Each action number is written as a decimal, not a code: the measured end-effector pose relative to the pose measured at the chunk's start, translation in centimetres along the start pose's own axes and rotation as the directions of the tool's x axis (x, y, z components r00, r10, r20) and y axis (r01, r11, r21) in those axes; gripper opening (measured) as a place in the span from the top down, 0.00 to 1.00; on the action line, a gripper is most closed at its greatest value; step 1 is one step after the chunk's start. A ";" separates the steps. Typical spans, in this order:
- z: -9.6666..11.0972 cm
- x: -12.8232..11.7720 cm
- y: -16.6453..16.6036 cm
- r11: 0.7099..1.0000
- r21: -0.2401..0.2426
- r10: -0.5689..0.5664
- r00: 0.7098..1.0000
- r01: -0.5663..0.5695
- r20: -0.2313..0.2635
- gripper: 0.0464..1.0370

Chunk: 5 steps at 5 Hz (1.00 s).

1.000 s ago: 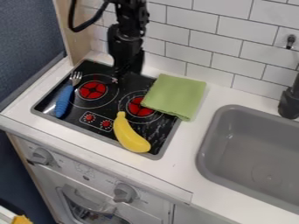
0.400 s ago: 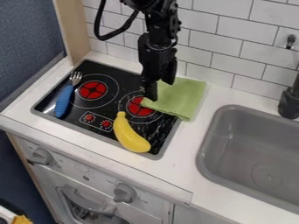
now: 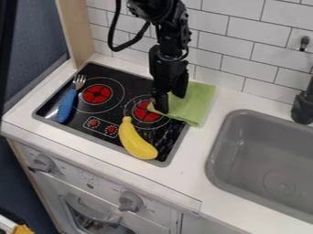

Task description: Put the green towel from the upper right burner to the upper left burner

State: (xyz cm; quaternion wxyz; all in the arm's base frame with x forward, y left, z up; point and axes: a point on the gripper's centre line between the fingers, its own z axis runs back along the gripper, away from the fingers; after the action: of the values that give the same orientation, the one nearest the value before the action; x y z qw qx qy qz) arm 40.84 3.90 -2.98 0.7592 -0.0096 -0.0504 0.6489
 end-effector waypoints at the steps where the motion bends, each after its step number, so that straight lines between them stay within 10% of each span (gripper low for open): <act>1: -0.2 0.1 -0.1 1.000 0.005 0.006 1.000 -0.006 0.003 0.04; 5: -0.5 7.9 2.7 0.955 0.045 0.288 0.951 -0.294 0.111 0.04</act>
State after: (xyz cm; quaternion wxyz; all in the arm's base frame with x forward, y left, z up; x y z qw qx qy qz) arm 39.44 12.14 -3.16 0.6516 0.0398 -0.0676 0.7545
